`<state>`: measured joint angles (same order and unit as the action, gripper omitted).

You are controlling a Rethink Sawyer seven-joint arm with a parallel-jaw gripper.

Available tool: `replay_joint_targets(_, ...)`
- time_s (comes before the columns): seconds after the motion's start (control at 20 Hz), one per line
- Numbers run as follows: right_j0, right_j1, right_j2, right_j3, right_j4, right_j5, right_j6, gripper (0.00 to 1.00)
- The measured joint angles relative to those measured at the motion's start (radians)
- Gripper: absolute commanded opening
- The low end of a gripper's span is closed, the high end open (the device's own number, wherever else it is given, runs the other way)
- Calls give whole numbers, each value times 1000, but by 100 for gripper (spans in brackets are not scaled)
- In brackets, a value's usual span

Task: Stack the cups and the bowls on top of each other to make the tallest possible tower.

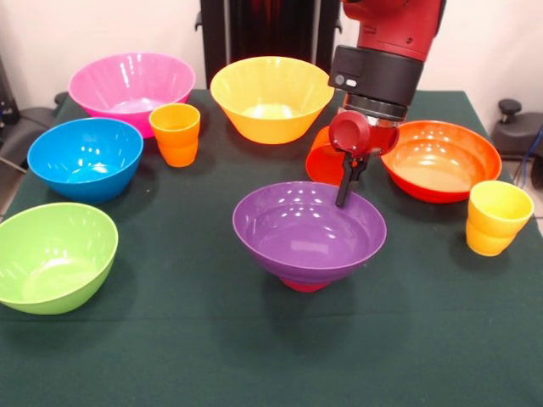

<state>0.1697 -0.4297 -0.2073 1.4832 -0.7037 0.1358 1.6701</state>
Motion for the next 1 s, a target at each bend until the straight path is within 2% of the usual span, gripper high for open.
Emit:
replay_joint_targets(0.5,-25,-13,35,2,-7,23,0,0)
replay_joint_targets(1.0,-40,-29,67,3,-7,106,0,0)
